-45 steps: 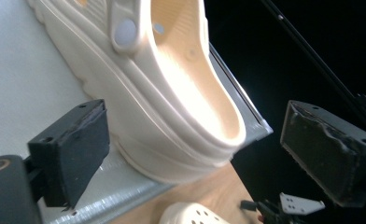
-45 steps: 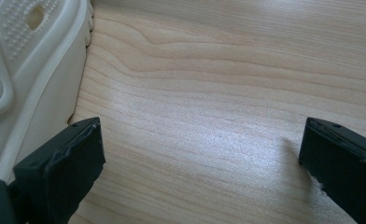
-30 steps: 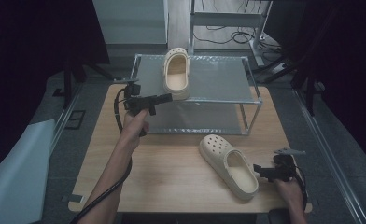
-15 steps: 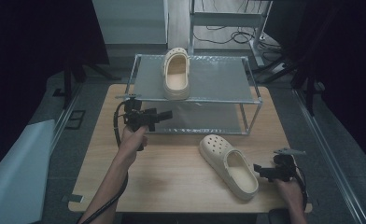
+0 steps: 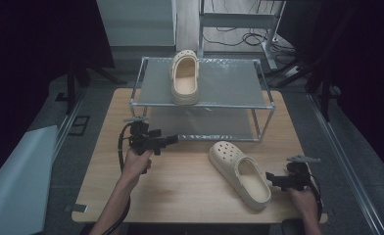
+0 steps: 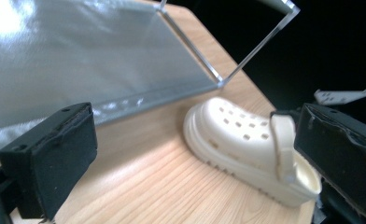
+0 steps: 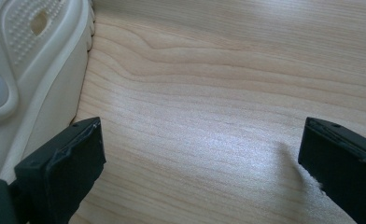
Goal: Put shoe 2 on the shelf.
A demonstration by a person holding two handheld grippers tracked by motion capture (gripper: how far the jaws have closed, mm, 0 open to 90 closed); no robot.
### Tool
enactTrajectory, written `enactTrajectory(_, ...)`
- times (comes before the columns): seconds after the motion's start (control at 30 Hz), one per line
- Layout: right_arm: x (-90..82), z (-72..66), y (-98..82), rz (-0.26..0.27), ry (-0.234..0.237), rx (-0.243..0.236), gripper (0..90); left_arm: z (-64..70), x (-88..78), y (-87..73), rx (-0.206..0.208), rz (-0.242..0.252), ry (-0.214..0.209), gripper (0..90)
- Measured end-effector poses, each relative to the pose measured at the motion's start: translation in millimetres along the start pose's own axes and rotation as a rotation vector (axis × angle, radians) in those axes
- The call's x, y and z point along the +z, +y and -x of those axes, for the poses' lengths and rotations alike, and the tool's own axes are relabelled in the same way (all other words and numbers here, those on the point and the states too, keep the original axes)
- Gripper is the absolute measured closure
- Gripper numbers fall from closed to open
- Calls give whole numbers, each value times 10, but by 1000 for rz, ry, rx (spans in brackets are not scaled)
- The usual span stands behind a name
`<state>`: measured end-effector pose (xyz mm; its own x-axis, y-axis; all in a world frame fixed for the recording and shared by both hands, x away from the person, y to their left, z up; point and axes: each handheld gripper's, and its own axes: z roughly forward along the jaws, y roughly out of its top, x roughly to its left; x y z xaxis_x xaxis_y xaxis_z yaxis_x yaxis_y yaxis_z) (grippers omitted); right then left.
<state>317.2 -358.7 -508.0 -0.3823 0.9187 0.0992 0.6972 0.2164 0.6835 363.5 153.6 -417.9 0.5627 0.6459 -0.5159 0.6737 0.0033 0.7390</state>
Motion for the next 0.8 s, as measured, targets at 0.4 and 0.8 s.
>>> enactTrajectory(0.4,-7,-17,3,5,-3,-4,3,6,46,-392,125,-74,150,0)
enactTrajectory(0.8,1,-39,3,-3,0,-17,3,38,156,-828,254,-163,311,0)
